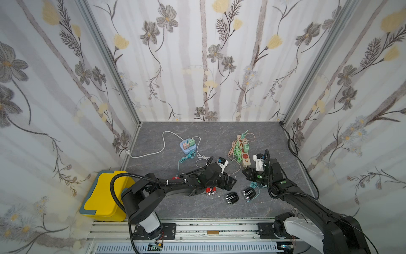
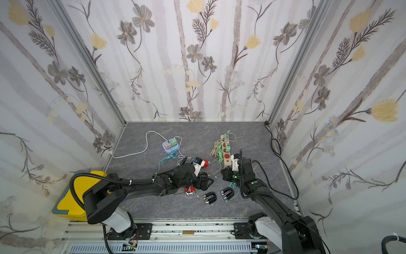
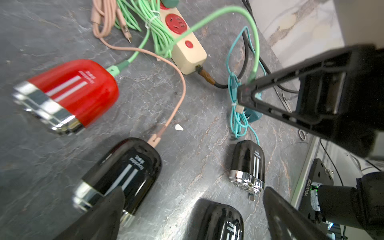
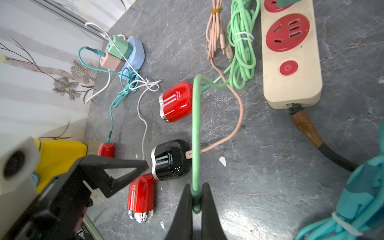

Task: Unplug the electric shaver
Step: Place the charging cable at the center of the board.

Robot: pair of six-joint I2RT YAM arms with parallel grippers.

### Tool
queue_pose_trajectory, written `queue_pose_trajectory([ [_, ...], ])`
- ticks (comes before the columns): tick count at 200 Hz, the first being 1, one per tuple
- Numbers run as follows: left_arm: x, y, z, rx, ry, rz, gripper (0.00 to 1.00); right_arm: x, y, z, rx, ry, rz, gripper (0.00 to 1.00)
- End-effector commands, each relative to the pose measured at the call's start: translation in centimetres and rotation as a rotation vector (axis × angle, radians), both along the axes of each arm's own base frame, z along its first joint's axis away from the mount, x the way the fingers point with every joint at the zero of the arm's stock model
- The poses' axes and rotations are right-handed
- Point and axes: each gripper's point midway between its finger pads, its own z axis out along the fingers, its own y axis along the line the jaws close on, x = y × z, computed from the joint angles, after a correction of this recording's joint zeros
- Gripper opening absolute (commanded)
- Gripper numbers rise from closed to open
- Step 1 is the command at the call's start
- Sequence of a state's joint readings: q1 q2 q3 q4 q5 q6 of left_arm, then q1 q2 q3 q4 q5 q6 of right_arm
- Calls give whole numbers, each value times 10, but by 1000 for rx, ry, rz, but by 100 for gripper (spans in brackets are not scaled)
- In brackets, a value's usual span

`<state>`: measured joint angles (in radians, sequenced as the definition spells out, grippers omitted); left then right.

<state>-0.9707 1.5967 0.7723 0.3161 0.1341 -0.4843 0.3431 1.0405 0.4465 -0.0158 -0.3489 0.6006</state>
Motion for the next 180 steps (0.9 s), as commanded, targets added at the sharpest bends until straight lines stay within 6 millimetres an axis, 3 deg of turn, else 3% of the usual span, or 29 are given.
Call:
queue_pose_trajectory([
  [1,11,2,27,-126,-38,44,100,-10,-8,-17,-83,46,-25,4],
  [65,18,29,56,-266,-106,130,100,-24,-2,-38,-82,76,0,10],
  [78,17,31,59,-264,-121,122,100,-25,0,-39,-79,77,-2,16],
  [94,16,32,64,-264,-141,112,100,-23,1,-35,-74,63,-8,29],
  [119,15,36,68,-261,-157,109,100,-20,-2,-30,-76,43,-29,38],
  [157,11,35,72,-277,-175,84,100,-9,-4,-15,-105,-10,-38,42],
  [180,13,31,64,-265,-188,67,100,-1,-4,-10,-136,-46,-13,41],
])
